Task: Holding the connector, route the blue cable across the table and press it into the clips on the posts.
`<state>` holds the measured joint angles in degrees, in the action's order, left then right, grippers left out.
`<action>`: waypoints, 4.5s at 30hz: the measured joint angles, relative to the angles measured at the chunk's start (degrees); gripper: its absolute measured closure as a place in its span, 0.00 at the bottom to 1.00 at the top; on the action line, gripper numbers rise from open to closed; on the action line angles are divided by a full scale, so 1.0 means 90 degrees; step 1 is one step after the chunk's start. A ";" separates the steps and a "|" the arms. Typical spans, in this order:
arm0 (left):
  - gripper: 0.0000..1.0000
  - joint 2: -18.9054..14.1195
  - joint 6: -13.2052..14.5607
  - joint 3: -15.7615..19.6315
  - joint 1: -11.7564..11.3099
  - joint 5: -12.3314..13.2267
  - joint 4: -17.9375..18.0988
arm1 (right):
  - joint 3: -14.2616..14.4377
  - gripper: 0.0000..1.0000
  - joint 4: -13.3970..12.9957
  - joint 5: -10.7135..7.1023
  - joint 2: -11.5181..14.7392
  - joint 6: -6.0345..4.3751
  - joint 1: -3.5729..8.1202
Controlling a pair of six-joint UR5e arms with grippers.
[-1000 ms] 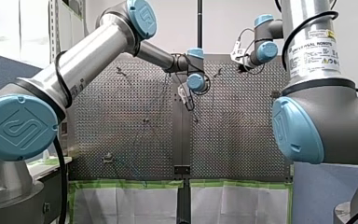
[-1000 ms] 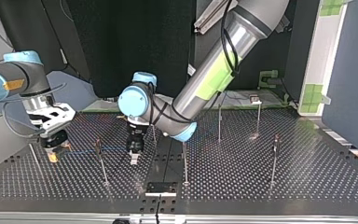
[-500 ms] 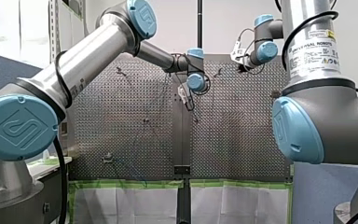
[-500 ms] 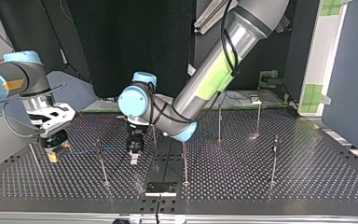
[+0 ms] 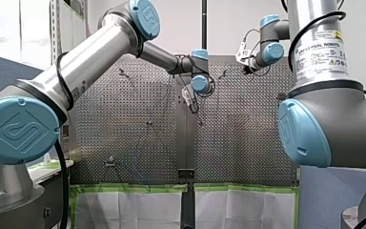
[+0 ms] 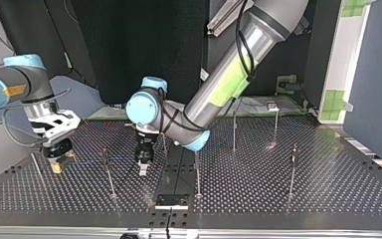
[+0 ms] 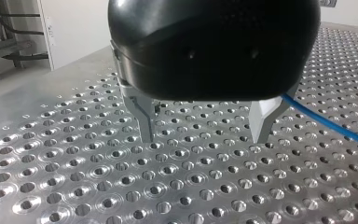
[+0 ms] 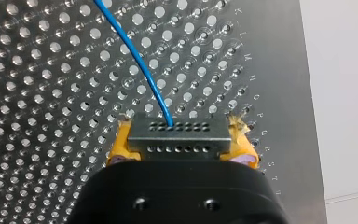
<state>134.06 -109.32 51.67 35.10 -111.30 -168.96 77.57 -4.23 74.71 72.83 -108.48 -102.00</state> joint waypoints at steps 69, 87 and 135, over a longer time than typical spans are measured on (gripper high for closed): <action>0.00 -0.0088 0.0469 0.0750 -0.0215 0.0195 -0.0156 | 0.0302 1.00 0.0059 -0.0097 -0.0632 0.0711 -0.1136; 0.00 -0.0755 0.0091 0.0924 -0.0473 -0.0127 -0.0081 | 0.0152 1.00 0.0085 0.0020 -0.0497 0.0702 -0.1144; 0.00 -0.3159 -0.1226 0.3566 0.1008 -0.1369 0.0489 | 0.0157 1.00 0.0084 0.0020 -0.0494 0.0702 -0.1146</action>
<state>105.64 -120.36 83.76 44.17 -123.62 -164.56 78.99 -3.47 74.89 68.38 -102.15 -112.31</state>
